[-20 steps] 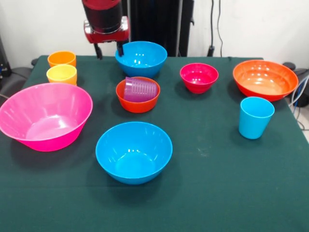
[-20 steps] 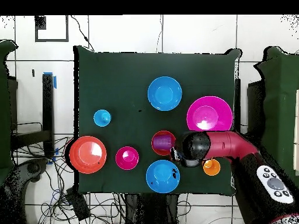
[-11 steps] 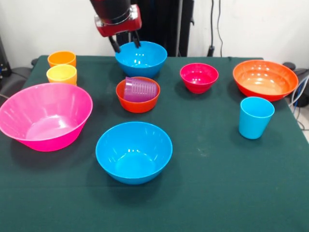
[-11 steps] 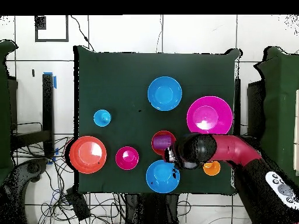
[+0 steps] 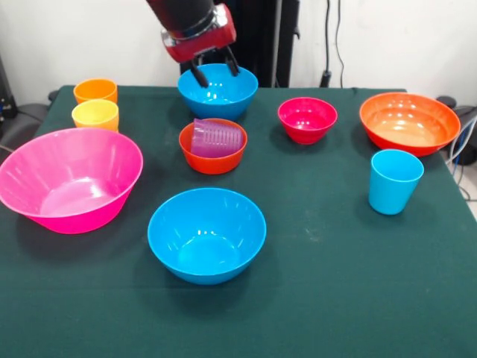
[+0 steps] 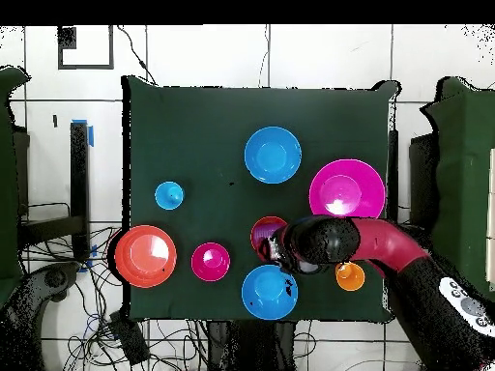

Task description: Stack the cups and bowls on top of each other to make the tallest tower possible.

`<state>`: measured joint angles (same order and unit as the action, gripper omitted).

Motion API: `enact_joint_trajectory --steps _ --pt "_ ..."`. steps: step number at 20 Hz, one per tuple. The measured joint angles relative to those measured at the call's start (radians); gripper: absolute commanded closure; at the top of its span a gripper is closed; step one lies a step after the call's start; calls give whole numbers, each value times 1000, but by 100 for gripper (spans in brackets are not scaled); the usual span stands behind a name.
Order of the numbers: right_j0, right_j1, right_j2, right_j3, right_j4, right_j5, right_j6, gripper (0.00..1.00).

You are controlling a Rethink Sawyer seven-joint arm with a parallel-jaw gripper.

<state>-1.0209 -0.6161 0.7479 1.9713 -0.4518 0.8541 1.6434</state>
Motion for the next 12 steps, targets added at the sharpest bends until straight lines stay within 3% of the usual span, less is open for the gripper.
enact_joint_trajectory --steps 12 --pt "1 172 6 -11 -115 -144 0 0"
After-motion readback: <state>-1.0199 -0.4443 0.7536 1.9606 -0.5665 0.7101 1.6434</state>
